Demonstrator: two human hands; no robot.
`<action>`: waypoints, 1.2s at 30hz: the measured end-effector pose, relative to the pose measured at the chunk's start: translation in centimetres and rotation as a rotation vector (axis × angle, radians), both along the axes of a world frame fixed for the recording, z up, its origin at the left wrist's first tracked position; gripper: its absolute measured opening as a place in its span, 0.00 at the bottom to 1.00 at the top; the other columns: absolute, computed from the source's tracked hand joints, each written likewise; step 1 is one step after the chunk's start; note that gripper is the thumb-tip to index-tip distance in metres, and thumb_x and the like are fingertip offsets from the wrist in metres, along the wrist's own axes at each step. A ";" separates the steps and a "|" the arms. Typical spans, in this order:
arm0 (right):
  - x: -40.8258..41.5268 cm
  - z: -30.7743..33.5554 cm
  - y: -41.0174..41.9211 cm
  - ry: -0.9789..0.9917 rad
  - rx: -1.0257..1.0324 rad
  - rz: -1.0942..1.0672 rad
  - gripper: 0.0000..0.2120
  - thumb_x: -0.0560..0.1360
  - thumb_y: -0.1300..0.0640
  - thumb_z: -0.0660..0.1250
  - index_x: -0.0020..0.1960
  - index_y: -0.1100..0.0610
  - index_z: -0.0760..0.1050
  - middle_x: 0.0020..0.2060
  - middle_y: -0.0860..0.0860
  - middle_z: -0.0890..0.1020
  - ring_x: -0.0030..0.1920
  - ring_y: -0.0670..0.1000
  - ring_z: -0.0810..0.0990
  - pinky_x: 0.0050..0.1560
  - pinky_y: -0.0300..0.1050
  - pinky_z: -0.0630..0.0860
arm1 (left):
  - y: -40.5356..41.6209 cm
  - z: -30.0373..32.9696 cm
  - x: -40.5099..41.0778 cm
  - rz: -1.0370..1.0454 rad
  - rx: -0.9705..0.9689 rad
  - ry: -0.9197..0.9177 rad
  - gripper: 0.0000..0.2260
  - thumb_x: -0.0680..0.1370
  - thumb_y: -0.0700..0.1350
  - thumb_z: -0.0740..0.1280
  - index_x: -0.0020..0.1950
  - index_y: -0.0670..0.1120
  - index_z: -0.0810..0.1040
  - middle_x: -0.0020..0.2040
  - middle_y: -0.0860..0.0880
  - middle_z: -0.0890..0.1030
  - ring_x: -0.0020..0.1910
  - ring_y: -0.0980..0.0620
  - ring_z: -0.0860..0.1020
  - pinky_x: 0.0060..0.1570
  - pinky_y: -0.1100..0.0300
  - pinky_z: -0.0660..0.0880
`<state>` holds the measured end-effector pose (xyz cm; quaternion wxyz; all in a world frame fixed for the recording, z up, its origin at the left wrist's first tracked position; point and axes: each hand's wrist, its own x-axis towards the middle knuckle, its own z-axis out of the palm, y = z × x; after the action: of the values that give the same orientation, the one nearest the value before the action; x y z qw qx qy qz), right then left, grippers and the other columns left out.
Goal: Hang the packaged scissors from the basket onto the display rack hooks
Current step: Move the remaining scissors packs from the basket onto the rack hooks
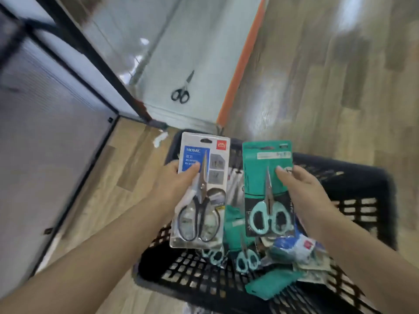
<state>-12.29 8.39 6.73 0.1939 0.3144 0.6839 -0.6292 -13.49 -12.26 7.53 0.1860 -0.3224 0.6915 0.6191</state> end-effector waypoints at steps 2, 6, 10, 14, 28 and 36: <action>-2.0 6.8 -0.9 0.059 -0.002 0.045 0.07 0.80 0.54 0.61 0.52 0.55 0.76 0.48 0.52 0.84 0.48 0.51 0.82 0.55 0.52 0.77 | -0.8 6.9 -1.1 0.037 0.028 0.056 0.05 0.79 0.40 0.64 0.45 0.44 0.77 0.40 0.49 0.82 0.28 0.62 0.79 0.27 0.71 0.73; -5.4 21.5 -2.6 0.190 -0.007 0.086 0.09 0.79 0.51 0.62 0.55 0.52 0.76 0.50 0.52 0.83 0.51 0.54 0.81 0.57 0.54 0.75 | -2.8 22.0 -2.9 0.087 -0.016 0.211 0.07 0.78 0.40 0.65 0.40 0.44 0.76 0.36 0.49 0.79 0.25 0.63 0.76 0.26 0.71 0.72; -9.2 38.3 -5.2 0.397 -0.038 0.180 0.08 0.78 0.54 0.64 0.44 0.50 0.81 0.39 0.48 0.85 0.41 0.52 0.84 0.48 0.53 0.79 | -5.6 38.6 -4.2 0.115 -0.111 0.379 0.08 0.75 0.48 0.70 0.38 0.46 0.78 0.36 0.47 0.81 0.35 0.49 0.77 0.39 0.61 0.75; -9.3 55.8 -8.1 0.592 -0.158 0.302 0.08 0.79 0.58 0.61 0.44 0.54 0.77 0.31 0.48 0.84 0.26 0.45 0.81 0.27 0.38 0.73 | -8.3 53.5 -2.5 0.194 -0.109 0.561 0.05 0.77 0.42 0.67 0.42 0.46 0.80 0.44 0.44 0.84 0.42 0.48 0.79 0.50 0.52 0.76; 4.7 70.8 -16.0 0.721 -0.338 0.763 0.09 0.80 0.53 0.60 0.48 0.55 0.76 0.41 0.49 0.85 0.37 0.41 0.83 0.36 0.40 0.73 | -12.2 69.7 18.5 0.746 0.004 0.826 0.08 0.79 0.38 0.62 0.53 0.35 0.78 0.47 0.41 0.84 0.42 0.46 0.82 0.45 0.54 0.79; 6.5 67.6 -19.0 0.637 -0.307 0.860 0.09 0.80 0.54 0.59 0.50 0.57 0.76 0.46 0.52 0.83 0.43 0.45 0.81 0.34 0.36 0.71 | -12.7 66.0 22.3 0.920 0.151 0.784 0.07 0.79 0.35 0.61 0.52 0.32 0.76 0.42 0.40 0.84 0.38 0.45 0.84 0.36 0.55 0.78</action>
<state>-5.82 -10.58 74.34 0.2606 -0.2308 0.6758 -0.6497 8.83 -24.93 73.49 -0.3466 -0.3220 0.4525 0.7560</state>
